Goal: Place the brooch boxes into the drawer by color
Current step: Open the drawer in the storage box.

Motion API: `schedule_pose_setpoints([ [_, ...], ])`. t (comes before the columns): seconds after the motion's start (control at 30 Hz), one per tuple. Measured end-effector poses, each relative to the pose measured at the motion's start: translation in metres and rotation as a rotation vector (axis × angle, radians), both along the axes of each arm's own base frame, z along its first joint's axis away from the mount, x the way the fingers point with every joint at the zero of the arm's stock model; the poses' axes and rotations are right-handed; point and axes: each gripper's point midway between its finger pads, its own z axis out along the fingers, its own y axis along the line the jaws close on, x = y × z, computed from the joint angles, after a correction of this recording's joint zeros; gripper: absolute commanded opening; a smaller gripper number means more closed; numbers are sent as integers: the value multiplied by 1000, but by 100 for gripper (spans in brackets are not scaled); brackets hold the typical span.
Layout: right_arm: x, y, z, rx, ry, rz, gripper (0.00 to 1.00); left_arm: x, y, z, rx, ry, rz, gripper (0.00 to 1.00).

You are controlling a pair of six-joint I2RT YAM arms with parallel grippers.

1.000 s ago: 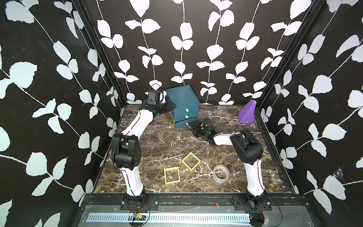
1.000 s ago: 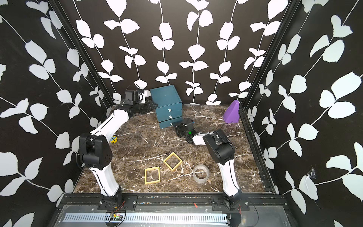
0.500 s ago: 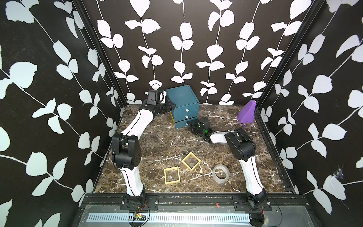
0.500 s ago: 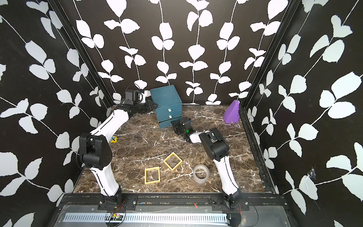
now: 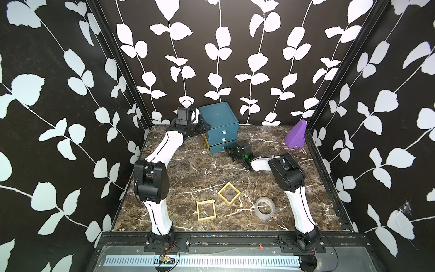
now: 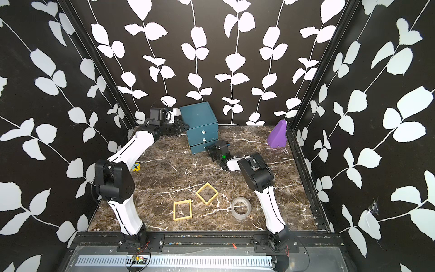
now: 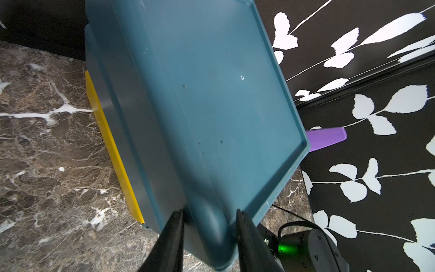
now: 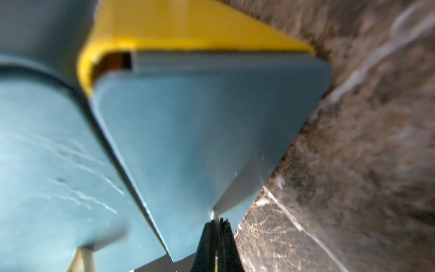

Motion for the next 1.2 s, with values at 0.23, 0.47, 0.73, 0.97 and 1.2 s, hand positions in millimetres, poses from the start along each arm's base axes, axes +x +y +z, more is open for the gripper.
schedule_pose_setpoints([
  [0.23,-28,-11,0,-20,34,10,0,0,0,0,0,-1,0,34],
  [0.47,-80,-32,7,-43,83,28,0,0,0,0,0,0,0,34],
  [0.73,-120,-42,14,-66,126,63,0,1,0,0,-1,0,-1,34],
  [0.97,-137,-44,0,-104,182,84,0,0,-1,0,-2,0,-2,34],
  [1.2,-144,-48,-10,-133,219,86,24,0,-1,-1,-6,6,1,45],
])
